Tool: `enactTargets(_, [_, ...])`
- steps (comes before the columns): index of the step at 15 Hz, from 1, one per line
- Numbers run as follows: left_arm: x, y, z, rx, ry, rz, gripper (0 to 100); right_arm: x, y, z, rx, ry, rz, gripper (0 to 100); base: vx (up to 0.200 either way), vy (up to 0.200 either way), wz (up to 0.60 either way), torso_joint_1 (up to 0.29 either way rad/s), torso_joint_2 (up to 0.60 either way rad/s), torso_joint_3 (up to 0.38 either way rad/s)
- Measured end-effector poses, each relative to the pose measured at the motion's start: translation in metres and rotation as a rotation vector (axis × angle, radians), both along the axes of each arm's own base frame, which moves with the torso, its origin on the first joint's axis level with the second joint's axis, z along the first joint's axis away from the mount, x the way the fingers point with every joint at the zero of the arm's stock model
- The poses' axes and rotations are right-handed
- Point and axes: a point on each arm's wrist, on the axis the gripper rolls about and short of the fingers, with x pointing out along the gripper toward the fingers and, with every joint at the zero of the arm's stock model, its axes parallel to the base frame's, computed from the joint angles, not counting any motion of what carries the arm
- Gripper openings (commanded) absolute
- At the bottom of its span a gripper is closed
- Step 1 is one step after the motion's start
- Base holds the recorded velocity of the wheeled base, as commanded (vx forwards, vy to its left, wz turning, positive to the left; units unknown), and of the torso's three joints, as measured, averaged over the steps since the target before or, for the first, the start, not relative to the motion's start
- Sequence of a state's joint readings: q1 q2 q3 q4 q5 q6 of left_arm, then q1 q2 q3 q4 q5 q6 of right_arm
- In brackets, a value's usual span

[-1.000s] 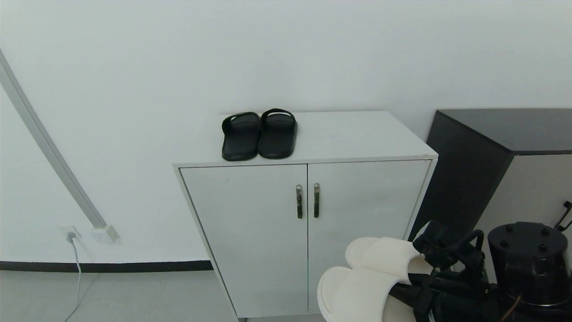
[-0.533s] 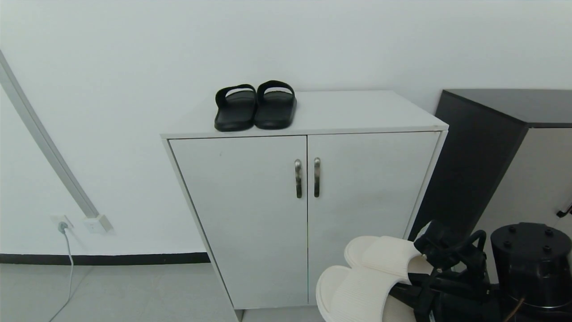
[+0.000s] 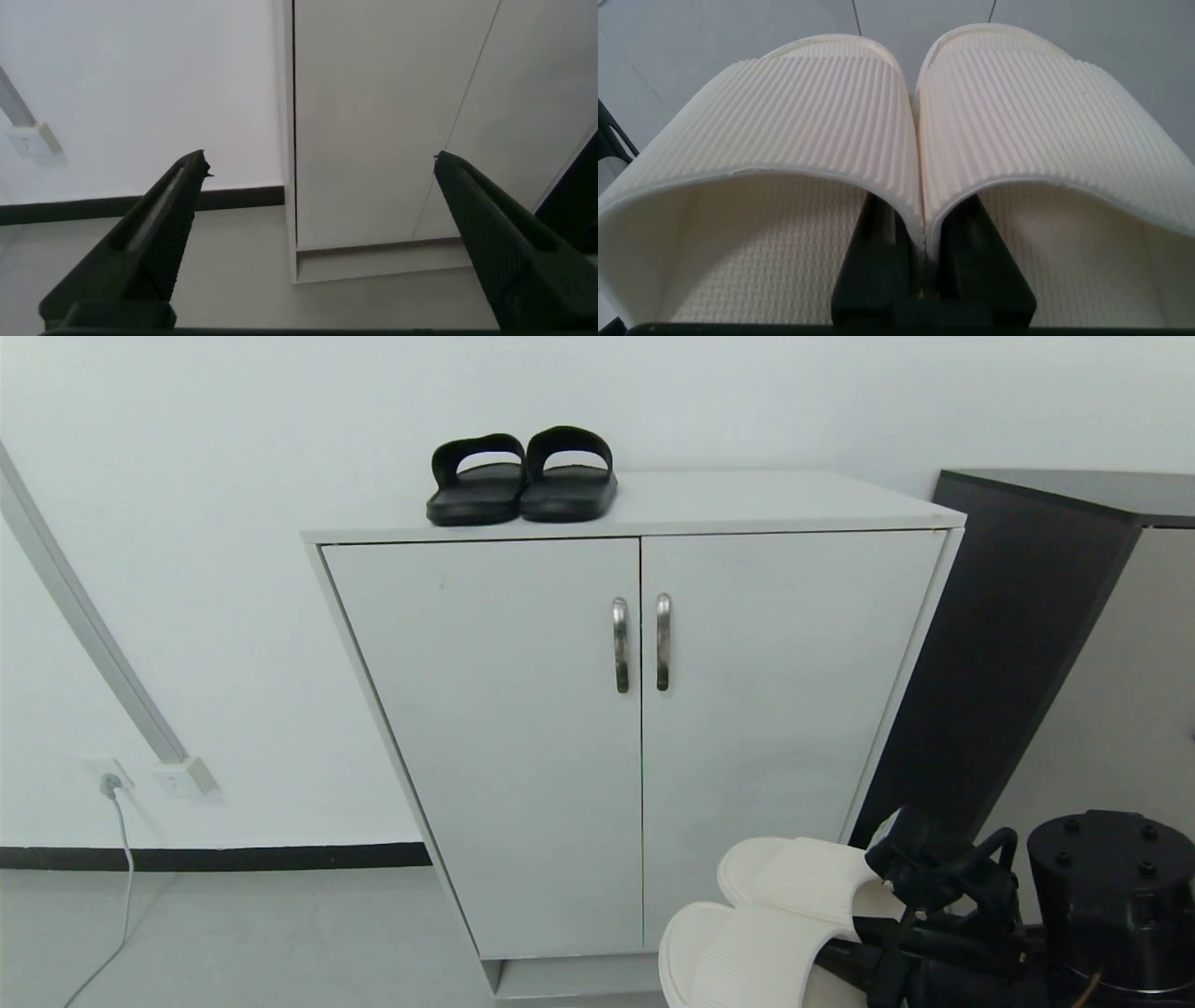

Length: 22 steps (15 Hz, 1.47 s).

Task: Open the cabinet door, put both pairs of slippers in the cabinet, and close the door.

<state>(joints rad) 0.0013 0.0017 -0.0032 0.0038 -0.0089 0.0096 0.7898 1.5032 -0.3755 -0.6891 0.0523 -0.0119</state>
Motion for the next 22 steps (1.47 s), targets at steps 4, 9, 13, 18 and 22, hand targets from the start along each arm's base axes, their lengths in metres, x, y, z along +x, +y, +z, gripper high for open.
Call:
enactTargets(4, [0.001, 0.0, 0.007, 0.029, 0.002, 0.009, 100, -0.001, 0.0, 0.001, 0.007, -0.008, 0.002, 0, 0.0, 0.0, 0.0, -0.017, 0.31, 0.29])
enactTargets(9, [0.023, 0.0, 0.078, -0.087, -0.032, -0.077, 100, -0.001, 0.0, 0.002, 0.01, -0.01, 0.002, 0, 0.0, 0.0, 0.0, 0.0, 0.02, 0.015])
enactTargets(13, [0.076, -0.016, 0.104, -0.095, 0.044, -0.293, 100, -0.001, 0.0, 0.001, 0.009, -0.006, 0.004, 0, 0.0, 0.0, 0.0, 0.0, 0.0, 0.0])
enactTargets(18, [0.132, -0.065, 0.129, -0.098, 0.066, -0.548, 100, 0.0, 0.001, 0.0, 0.01, -0.007, 0.005, 0, 0.0, 0.0, 0.0, 0.0, 0.0, 0.0])
enactTargets(22, [0.167, -0.12, 0.149, -0.157, 0.101, -0.706, 100, 0.001, 0.002, -0.003, 0.002, 0.002, 0.008, 0, 0.0, 0.0, 0.0, 0.0, 0.0, 0.0])
